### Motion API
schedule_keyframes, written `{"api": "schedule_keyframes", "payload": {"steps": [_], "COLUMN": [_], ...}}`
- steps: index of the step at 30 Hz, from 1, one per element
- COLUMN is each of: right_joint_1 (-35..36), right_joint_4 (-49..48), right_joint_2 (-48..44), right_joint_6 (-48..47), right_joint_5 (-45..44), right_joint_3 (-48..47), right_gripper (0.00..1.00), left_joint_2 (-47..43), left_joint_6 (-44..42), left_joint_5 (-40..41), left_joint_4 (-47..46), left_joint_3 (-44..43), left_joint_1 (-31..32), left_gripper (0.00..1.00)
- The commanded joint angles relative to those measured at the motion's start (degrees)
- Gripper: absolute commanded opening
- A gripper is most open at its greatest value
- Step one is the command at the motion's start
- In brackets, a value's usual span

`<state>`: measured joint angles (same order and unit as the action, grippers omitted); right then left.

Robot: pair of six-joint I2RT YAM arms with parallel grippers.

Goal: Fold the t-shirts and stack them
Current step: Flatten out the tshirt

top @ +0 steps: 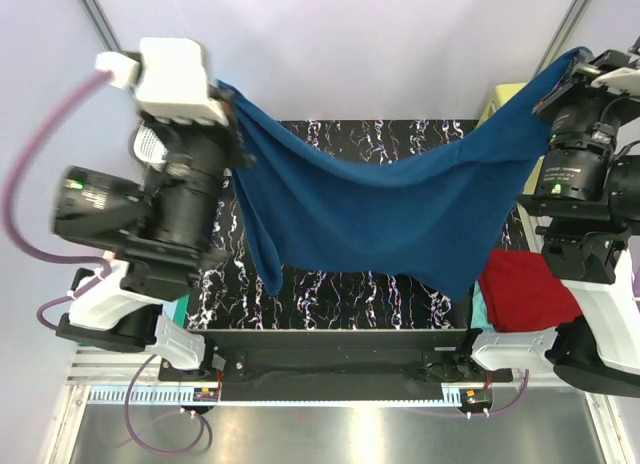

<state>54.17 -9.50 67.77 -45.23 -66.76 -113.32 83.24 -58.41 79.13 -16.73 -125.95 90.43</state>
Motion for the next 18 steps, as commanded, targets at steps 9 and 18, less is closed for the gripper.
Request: {"api": "schedule_keyframes", "payload": {"steps": [9, 18], "right_joint_1": [1.55, 1.55], "right_joint_4": [-1.58, 1.5], "right_joint_2": [8.6, 14.41], "right_joint_6": [0.06, 2.52], "right_joint_5": [5.24, 4.01], "right_joint_3": [-15.17, -18.17], "right_gripper": [0.0, 0.0], "left_joint_2": [-0.8, -2.73], "left_joint_6": [2.77, 14.01], "left_joint_5": [-4.6, -3.73], "left_joint_4": [3.28, 16.72], "left_joint_3": [-10.8, -7.04], "left_joint_1": [-7.98, -13.7], "left_gripper": [0.0, 0.0]}}
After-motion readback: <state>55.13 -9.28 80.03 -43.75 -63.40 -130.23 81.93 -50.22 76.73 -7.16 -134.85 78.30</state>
